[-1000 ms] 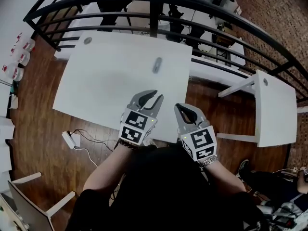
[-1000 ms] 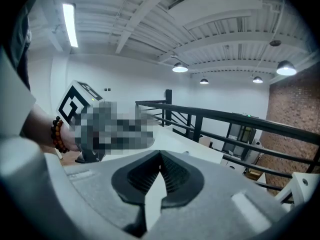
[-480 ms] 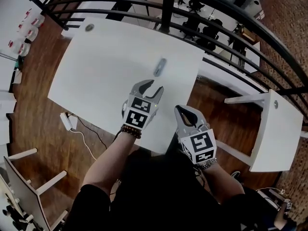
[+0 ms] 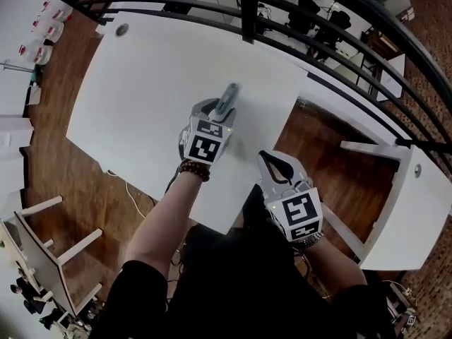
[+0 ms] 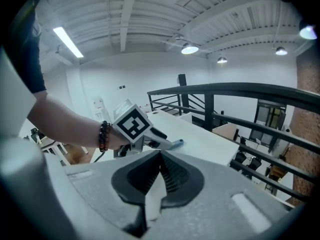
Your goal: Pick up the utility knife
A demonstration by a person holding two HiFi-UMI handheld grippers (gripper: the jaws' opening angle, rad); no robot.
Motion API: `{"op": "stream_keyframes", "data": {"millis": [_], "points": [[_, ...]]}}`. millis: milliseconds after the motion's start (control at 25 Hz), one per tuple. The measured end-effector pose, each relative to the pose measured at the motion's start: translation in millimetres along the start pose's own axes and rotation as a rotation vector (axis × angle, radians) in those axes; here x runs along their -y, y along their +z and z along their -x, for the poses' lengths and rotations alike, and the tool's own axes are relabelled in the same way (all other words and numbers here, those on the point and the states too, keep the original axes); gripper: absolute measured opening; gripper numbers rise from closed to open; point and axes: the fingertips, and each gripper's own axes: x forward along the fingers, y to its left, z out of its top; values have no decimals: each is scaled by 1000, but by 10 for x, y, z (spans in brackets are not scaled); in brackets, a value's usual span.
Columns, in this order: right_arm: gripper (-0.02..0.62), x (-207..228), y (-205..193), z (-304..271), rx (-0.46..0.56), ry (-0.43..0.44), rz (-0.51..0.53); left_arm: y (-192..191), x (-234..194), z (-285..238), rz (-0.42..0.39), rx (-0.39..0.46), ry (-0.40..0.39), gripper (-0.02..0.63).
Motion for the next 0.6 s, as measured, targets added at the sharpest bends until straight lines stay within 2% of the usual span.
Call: {"op": "stream_keyframes", "data": {"millis": [240, 520, 600], "points": [[-8, 300, 107, -45, -1, 26, 9, -97, -71, -355, 22, -76, 24, 209], [-8, 405, 121, -43, -2, 30, 6, -126, -51, -482, 36, -106, 20, 196], [-8, 364, 150, -45, -4, 30, 8, -119, -47, -447, 31, -107, 10, 166]]}}
